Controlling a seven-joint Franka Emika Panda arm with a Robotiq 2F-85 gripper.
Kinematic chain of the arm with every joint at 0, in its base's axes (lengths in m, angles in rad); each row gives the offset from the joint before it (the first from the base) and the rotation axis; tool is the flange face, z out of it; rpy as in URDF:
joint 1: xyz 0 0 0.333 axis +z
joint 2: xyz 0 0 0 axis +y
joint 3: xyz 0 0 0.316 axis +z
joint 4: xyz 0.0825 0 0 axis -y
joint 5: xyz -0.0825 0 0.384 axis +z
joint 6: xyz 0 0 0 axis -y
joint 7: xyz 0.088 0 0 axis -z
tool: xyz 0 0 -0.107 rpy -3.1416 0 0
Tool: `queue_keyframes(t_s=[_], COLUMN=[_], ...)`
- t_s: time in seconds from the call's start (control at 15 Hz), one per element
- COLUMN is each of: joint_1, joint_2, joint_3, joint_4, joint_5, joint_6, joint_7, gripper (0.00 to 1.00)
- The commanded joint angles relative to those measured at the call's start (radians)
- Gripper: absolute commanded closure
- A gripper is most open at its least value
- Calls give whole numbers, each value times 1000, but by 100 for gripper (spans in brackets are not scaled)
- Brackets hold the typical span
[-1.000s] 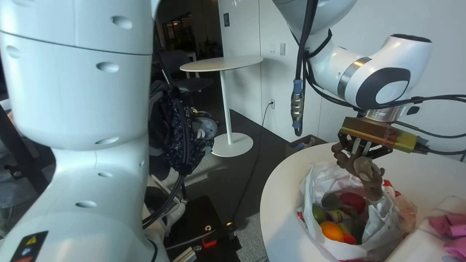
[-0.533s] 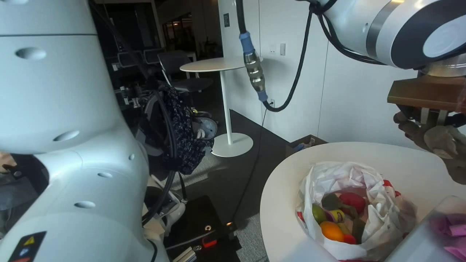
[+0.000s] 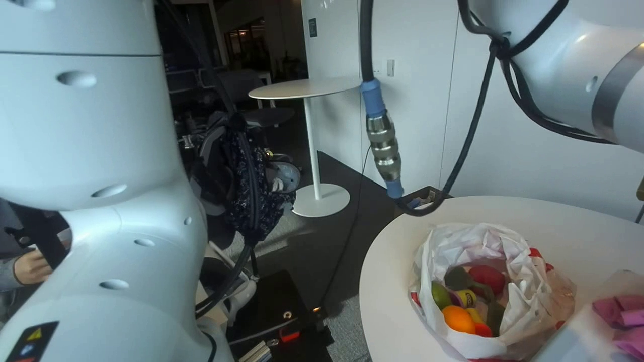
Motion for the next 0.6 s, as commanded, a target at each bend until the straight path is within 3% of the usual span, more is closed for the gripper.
queue_keyframes(t_s=[0.0,0.53], joint_1=[-12,-16], joint_2=[117,323], joint_3=[-28,-57], joint_4=[44,135], joint_5=[-72,-100], joint_6=[60,104], joint_7=[102,260], gripper=[84,84])
